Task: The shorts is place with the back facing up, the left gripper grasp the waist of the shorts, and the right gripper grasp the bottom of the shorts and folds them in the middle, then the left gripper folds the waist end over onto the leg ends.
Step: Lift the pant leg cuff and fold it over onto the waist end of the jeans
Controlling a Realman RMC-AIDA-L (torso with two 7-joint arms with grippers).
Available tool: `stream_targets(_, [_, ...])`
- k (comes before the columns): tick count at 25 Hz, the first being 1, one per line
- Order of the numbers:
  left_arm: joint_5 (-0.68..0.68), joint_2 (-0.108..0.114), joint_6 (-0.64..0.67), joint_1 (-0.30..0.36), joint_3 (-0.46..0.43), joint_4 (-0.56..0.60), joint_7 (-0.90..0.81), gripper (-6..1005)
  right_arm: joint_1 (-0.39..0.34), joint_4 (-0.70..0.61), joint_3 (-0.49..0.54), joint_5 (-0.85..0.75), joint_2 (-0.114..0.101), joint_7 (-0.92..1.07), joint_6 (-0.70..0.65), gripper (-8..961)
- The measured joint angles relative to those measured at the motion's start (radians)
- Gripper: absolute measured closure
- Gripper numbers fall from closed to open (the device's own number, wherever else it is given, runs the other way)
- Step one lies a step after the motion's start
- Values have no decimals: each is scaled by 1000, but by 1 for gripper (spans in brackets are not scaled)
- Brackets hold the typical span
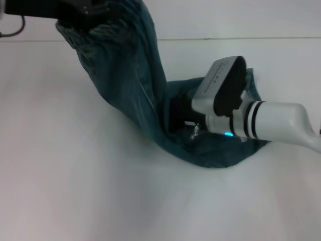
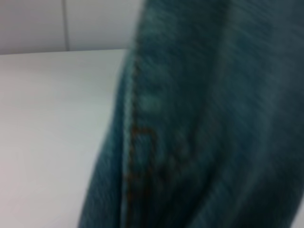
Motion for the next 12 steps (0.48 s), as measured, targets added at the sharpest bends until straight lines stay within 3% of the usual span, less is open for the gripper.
stream_targets(7, [8, -23, -35, -5, 128, 1, -9, 919, 58, 36, 13, -113, 0, 55, -17, 949])
stream_targets(10, [9, -27, -66, -2, 166, -6, -8, 918, 17, 16, 38, -132, -10, 55, -54, 947])
stream_targets(12, [10, -30, -82, 3, 180, -7, -8, 918, -67, -63, 46, -130, -19, 67, -143, 946])
